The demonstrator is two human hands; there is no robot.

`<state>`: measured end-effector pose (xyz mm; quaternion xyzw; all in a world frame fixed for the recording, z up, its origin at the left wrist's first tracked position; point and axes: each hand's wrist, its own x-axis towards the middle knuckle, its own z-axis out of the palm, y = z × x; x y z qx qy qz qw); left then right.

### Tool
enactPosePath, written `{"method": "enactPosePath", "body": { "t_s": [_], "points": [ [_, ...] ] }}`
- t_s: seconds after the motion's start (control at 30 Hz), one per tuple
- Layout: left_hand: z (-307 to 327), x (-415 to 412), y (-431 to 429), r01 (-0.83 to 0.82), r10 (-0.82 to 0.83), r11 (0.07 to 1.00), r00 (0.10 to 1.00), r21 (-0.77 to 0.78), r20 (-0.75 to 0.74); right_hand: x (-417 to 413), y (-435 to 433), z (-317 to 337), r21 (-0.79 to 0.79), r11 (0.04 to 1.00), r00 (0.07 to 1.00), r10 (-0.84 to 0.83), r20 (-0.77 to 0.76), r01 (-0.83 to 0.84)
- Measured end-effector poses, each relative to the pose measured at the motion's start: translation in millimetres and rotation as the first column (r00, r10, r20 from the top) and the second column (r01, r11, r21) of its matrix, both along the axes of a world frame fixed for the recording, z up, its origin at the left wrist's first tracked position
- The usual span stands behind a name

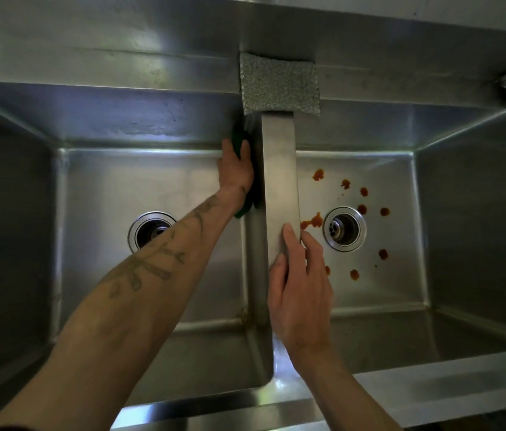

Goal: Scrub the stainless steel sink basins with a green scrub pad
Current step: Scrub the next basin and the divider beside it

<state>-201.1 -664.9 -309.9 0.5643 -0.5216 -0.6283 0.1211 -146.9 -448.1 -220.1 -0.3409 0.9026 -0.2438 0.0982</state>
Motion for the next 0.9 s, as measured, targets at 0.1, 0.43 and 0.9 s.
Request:
{"method": "enactPosePath", "body": {
  "t_s": [0.1,0.43,0.9],
  "points": [
    [22.0,12.8,16.9,-0.039,0.027,0.994,0.992,-0.099,-0.120,0.7,0.2,-0.7,0.012,1.000,1.000,-0.001,0.017,0.001],
    [33.8,16.1,12.5,-0.012,-0.022,0.984,0.981,-0.176,-0.191,1.1,0.7,0.0,0.036,0.999,1.000,-0.007,0.009,0.007],
    [-51.6,106.5,121.1,0.257,-0.252,0.963,0.966,-0.080,0.061,0.0,2.2,-3.7,0.015,1.000,1.000,0.009,-0.022,-0.009]
  ]
}}
